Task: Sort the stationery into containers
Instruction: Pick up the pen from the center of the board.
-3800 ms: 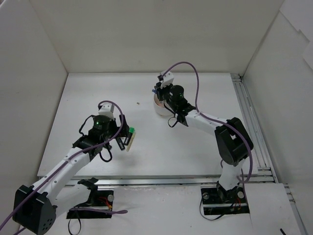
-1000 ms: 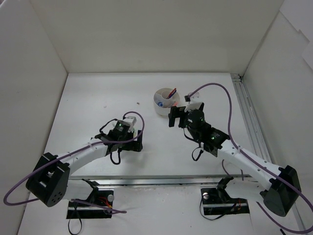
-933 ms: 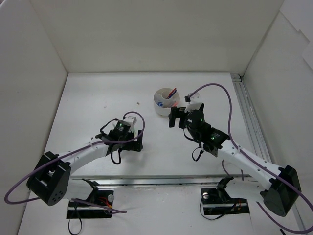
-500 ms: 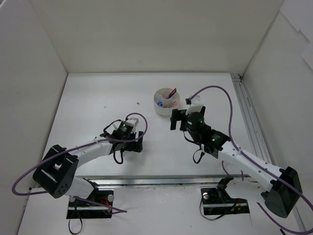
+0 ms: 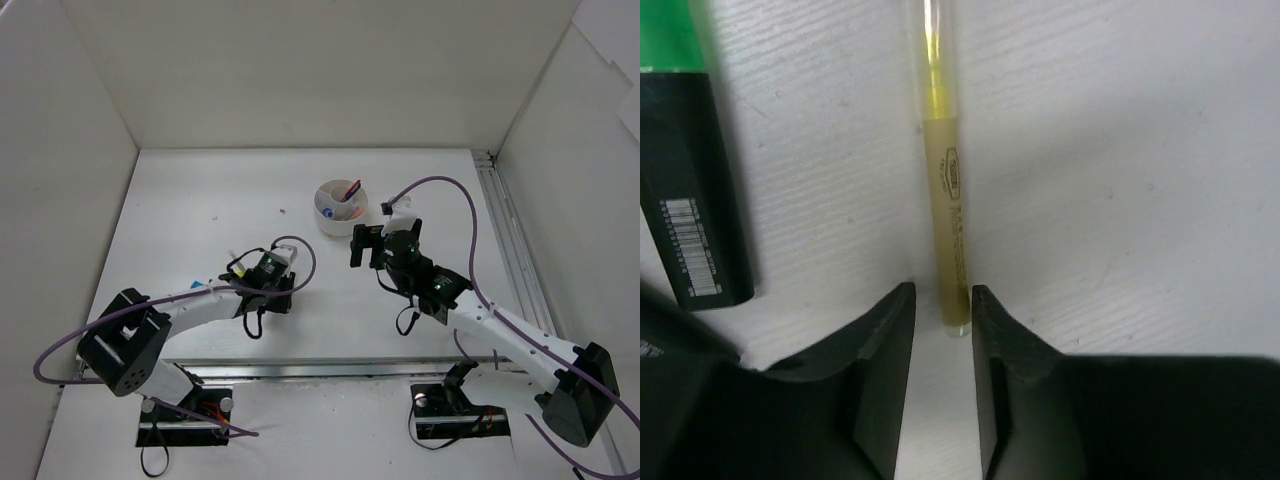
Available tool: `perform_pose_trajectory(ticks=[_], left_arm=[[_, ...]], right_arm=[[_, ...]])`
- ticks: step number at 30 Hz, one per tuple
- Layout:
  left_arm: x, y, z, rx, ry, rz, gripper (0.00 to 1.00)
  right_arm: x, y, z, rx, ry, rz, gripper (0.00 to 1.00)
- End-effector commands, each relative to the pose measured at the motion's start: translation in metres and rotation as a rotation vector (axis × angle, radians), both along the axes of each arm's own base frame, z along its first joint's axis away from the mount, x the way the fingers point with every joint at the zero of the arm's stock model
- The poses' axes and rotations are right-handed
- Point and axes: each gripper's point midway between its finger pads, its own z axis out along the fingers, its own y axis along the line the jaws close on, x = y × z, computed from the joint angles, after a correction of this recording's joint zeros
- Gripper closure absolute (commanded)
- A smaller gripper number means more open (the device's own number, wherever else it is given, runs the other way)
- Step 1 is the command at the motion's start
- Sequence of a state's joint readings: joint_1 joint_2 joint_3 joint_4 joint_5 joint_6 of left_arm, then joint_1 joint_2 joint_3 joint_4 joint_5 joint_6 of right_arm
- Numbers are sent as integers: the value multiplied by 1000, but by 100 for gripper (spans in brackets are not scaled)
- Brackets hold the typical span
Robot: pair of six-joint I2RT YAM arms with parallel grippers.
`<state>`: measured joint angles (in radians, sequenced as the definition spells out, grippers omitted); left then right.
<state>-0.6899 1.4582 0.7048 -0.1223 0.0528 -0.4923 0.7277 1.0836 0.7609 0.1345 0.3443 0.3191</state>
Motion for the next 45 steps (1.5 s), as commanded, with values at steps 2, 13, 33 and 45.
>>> perform_pose_trajectory(ticks=[2,13,33,45], left_arm=[[21,-22,12,-47,-45,-3,87],[24,-41,27,-75,-96,-82,100],[1,-93,136,-275,-453,-262,100],[-1,-90,153,-301,-520,-255,100]], right_arm=[[0,-2,21,58,-52,-29,2],[-10,-7,23,75,-30,-24,2],[-38,78,14,521,187,195,2],[-25,93,-13,539,231,122,54]])
